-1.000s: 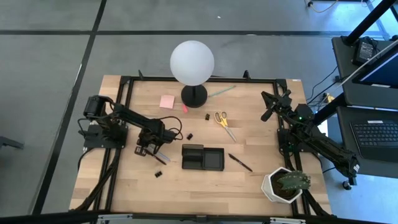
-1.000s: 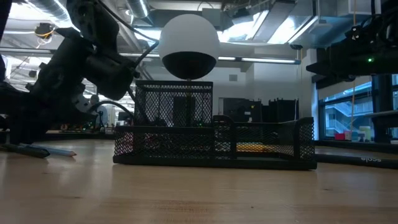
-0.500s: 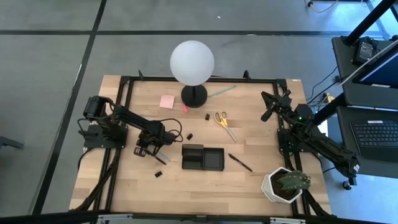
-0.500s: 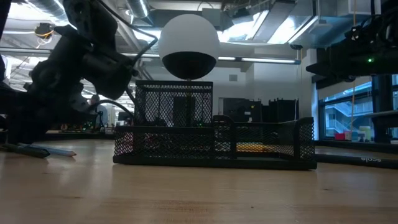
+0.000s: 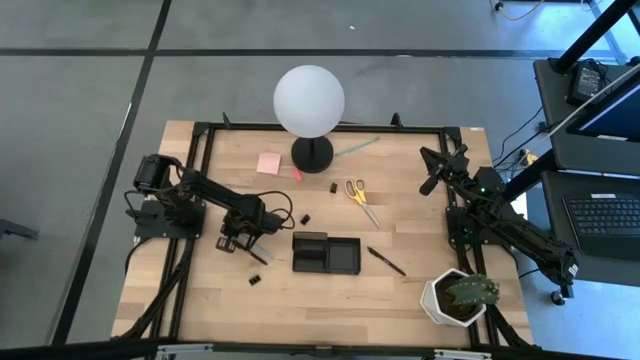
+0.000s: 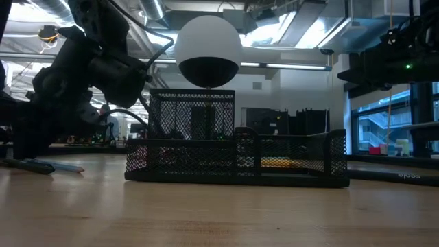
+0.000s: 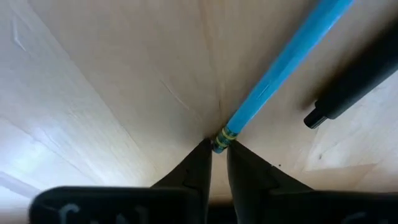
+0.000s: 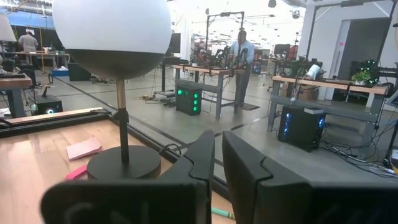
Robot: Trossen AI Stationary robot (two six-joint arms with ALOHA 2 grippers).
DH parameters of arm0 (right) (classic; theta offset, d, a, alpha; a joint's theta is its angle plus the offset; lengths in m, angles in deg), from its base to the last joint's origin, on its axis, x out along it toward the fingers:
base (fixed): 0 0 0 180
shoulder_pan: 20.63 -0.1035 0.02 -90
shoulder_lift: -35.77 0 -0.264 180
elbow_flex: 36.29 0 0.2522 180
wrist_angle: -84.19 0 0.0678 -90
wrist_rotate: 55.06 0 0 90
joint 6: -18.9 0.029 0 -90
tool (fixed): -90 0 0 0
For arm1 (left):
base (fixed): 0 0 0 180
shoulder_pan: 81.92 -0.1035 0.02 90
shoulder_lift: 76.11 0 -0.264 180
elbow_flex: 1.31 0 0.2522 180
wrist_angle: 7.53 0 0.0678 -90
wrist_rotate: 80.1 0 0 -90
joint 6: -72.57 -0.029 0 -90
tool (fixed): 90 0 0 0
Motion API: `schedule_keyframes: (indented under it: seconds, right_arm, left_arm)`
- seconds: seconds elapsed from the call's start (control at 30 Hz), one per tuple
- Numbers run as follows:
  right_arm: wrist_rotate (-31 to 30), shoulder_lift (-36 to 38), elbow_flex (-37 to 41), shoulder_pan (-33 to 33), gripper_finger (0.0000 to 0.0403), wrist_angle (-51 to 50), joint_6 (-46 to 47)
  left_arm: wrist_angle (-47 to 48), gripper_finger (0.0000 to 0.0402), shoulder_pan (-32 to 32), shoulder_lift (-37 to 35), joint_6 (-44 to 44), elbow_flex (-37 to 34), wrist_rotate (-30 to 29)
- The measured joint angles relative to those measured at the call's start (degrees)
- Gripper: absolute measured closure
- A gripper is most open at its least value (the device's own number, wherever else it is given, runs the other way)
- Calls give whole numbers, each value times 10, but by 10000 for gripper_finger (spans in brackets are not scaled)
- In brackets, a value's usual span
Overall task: Pick and place office supplies into organizer
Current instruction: Put the blue pencil into the black desk organizer
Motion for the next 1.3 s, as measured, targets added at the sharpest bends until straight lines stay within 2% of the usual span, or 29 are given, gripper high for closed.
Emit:
schedule_keyframes:
  seconds: [0.17, 0.63, 1.3]
  right_arm:
    - [0, 0, 0, 0, 366, 0, 0]
    - [0, 0, 0, 0, 366, 0, 1]
    - [0, 0, 0, 0, 366, 0, 2]
  left_arm:
    - [0, 394, 0, 0, 8, 0, 8]
    - [19, 398, 0, 2, 50, 15, -11]
    - [25, 401, 0, 1, 50, 27, -28]
